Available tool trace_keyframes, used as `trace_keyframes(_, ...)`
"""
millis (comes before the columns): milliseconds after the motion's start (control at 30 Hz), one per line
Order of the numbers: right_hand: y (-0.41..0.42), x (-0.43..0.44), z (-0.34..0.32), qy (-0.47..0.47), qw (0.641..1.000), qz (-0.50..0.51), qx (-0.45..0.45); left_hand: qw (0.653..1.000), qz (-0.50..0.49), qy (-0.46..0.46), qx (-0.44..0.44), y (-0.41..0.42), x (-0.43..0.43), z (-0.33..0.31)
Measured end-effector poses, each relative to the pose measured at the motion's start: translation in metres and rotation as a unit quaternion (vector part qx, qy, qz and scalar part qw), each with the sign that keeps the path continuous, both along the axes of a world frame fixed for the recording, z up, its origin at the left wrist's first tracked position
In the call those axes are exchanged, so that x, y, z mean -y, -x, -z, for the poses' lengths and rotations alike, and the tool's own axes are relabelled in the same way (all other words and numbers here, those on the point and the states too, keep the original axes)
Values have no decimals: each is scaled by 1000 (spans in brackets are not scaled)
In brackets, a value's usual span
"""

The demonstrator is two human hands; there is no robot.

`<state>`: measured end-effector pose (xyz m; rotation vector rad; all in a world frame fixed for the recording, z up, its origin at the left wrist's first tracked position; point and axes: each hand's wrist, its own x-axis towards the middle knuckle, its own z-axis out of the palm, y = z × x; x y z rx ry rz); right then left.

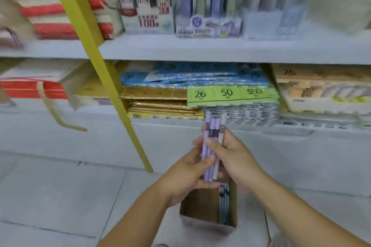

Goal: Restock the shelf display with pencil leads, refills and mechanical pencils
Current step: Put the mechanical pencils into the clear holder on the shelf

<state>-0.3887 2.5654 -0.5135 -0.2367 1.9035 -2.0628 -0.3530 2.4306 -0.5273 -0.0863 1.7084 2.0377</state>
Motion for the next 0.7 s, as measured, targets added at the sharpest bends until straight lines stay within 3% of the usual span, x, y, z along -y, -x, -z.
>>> trace_keyframes(200, 3, -32, -109, -65, 982, 8, -176, 982, 18, 103, -158, 11, -11, -99)
trace_keyframes(533, 59, -79, -226, -48, 960, 51, -271, 939, -44, 133, -315, 63, -44, -191)
trace_keyframes(633, 72, -86, -253, 9, 930, 134, -342, 930, -99, 114, -336, 81, -52, -202)
trace_keyframes(700, 77, -89, -270, 41, 888, 200, -413, 922, -142, 98, -346, 92, -51, -205)
